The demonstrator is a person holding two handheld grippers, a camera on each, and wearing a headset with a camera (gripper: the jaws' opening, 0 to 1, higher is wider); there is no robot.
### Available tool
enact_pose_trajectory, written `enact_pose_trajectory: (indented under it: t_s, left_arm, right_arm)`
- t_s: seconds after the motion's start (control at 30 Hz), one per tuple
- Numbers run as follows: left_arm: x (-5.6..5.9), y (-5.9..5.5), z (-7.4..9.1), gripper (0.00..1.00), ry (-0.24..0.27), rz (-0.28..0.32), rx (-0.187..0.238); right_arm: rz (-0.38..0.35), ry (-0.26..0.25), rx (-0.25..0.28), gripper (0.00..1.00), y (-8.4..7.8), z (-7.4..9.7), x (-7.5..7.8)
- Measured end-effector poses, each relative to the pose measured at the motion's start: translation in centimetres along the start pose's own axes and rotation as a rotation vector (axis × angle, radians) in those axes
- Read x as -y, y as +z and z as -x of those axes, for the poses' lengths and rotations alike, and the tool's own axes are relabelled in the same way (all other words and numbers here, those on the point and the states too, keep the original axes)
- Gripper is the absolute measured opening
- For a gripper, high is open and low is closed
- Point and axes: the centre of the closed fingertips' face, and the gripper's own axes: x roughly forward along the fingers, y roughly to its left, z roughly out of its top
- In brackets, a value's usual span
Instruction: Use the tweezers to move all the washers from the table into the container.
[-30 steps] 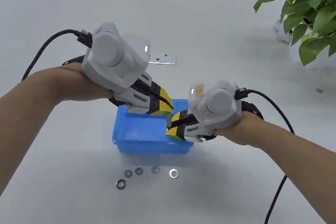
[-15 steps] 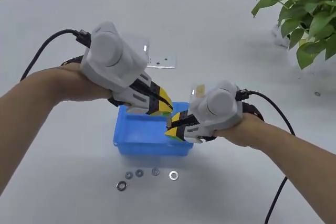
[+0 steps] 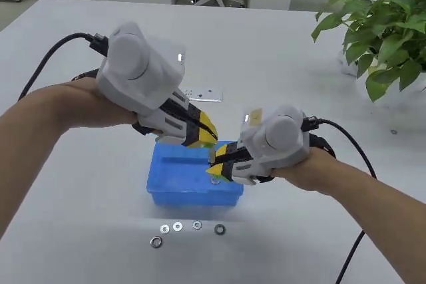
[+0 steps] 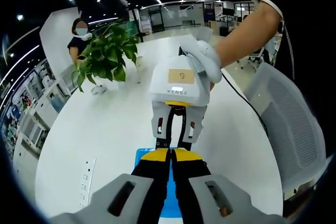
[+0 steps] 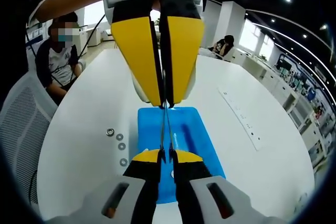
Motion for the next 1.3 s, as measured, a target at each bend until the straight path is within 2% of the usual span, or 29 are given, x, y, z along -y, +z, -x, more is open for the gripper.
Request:
enact_pose_trajectory:
  t_s: [0.3,0.77,0.97,1.3]
  left_arm:
    - [1.8,1.1,1.0,0.05,-0.009,-0.004,0.000]
    - [4.3,1.9,0.9,0.05,-0.023,-0.006,0.004]
    - [5.3,1.7,0.4,0.05,-0.037,-0.001,0.010]
    - [6.6,0.7,-0.8,0.05,-0.064,0.011,0.005]
  right_arm:
    - [0.015,-0.009,0.016,0.10,1.0,1.3,-1.7]
    - [0.024,-0.019,0.015,0.10,0.8,2.4,-3.9]
    - [0.022,-0.017,0.005,0.10,0.1,2.5,-4.9]
    - [0.006,-0.007,-0.016,0.11,-1.4,1.7,-6.4]
